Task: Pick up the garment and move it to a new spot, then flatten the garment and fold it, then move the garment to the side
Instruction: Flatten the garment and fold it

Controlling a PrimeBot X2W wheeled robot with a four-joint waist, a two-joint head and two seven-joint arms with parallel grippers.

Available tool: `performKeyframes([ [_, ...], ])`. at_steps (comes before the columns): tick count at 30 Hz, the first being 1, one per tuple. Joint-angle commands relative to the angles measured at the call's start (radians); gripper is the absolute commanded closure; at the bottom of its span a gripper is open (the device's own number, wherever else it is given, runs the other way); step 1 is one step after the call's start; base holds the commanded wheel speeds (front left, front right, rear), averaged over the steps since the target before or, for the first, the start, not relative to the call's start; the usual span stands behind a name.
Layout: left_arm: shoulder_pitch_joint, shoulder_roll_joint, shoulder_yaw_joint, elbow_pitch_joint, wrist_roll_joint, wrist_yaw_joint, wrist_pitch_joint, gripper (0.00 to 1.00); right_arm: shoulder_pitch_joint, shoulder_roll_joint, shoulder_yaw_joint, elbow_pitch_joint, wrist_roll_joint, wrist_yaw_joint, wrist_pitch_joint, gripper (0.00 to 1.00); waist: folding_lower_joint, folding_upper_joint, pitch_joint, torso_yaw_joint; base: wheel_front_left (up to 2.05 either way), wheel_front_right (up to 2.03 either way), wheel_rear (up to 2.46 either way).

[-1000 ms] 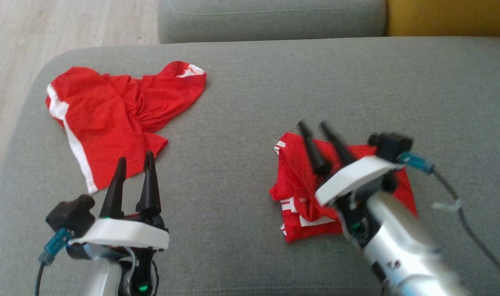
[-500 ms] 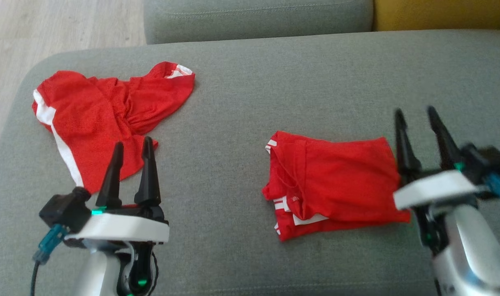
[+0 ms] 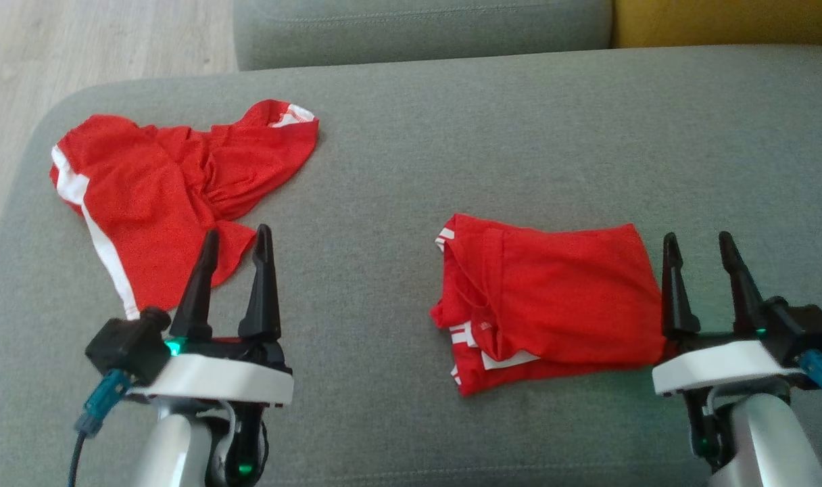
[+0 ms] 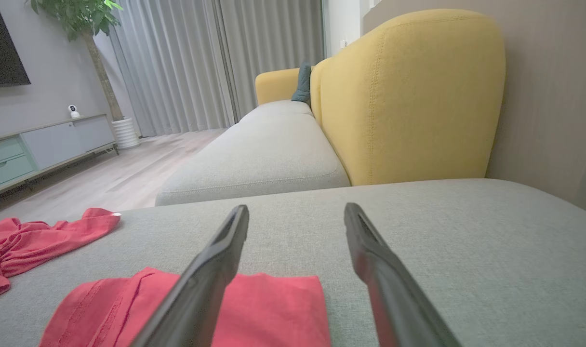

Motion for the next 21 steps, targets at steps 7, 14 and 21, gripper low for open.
performKeyframes([
  [7, -0.042, 0.002, 0.001, -0.024, -0.016, -0.001, -0.005, 0.00, -0.072, -0.001, 0.133, 0.035, -0.005, -0.001, -0.013, 1.00, 0.0000, 0.0000, 0.038, 0.052, 0.00, 0.00, 0.00],
  [14, -0.049, 0.002, -0.020, 0.005, -0.015, -0.008, -0.005, 0.00, -0.129, -0.001, 0.208, 0.220, 0.013, -0.001, -0.013, 1.00, 0.0000, 0.0000, 0.062, 0.125, 0.00, 0.00, 0.00],
  [21, -0.059, 0.002, -0.025, 0.009, -0.016, -0.006, -0.005, 0.00, -0.182, -0.001, 0.230, 0.363, 0.024, -0.001, -0.013, 1.00, 0.0000, 0.0000, 0.077, 0.183, 0.00, 0.00, 0.00],
])
